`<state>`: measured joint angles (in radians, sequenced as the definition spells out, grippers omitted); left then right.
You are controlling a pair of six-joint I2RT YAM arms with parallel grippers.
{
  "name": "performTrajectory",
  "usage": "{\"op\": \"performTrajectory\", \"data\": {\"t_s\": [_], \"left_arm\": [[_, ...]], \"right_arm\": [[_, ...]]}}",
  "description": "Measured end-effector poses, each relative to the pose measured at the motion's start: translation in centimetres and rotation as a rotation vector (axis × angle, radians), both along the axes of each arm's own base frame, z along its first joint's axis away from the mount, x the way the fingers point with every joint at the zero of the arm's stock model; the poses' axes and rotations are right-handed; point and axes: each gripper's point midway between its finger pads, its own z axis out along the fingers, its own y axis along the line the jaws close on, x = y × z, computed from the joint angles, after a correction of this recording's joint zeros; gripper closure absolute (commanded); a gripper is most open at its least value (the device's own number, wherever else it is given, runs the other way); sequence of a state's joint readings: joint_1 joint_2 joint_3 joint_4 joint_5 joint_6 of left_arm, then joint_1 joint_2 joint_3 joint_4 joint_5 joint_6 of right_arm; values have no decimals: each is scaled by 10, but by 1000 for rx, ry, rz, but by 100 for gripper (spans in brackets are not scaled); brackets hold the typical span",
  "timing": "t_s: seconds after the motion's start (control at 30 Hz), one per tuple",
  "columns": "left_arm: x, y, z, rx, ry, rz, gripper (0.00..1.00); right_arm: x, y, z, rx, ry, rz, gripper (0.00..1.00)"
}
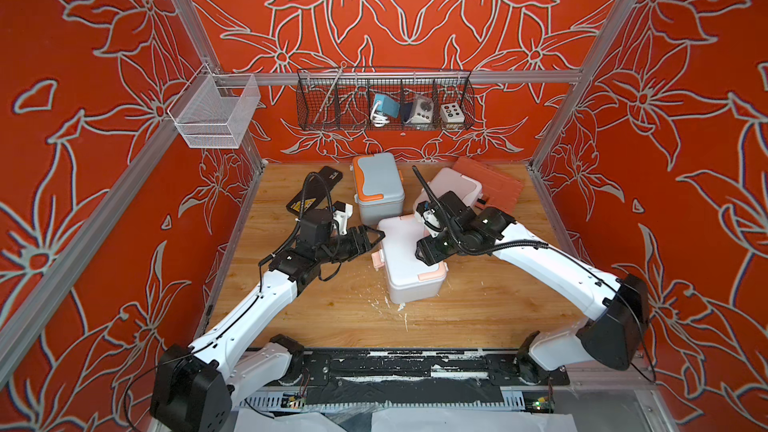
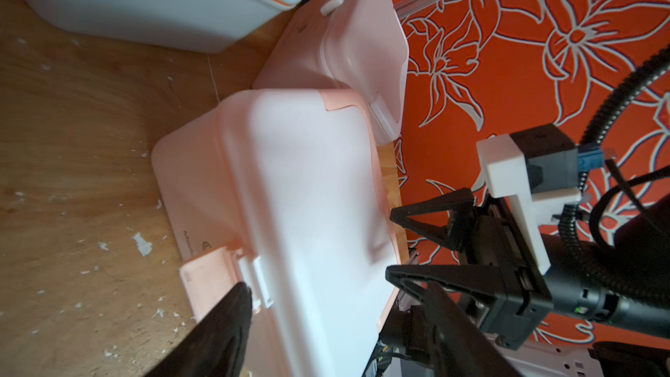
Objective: Open first aid kits and take out gauze
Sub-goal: Open the lid of the first aid kit.
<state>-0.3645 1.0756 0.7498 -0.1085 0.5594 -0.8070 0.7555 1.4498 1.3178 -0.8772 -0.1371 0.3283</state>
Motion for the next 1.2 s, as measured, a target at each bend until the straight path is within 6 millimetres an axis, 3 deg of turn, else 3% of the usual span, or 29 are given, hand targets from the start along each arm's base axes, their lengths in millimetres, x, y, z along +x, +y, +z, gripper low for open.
{"op": "performTrajectory", "data": {"t_s": [0.17, 0.37, 0.83, 1.2], "left_arm": [[-2, -9, -15, 1, 63, -31, 28], [-2, -14, -14, -13, 66, -42, 27], [2, -21, -37, 4, 119, -51, 27], [5, -25, -35, -21, 116, -51, 27]], "right_arm": [[3, -24, -10, -39, 18, -63, 35], [3, -31, -11, -39, 21, -81, 34], [-3, -22, -14, 7, 54, -54, 35], [-7, -13, -15, 48, 83, -30, 35]]}}
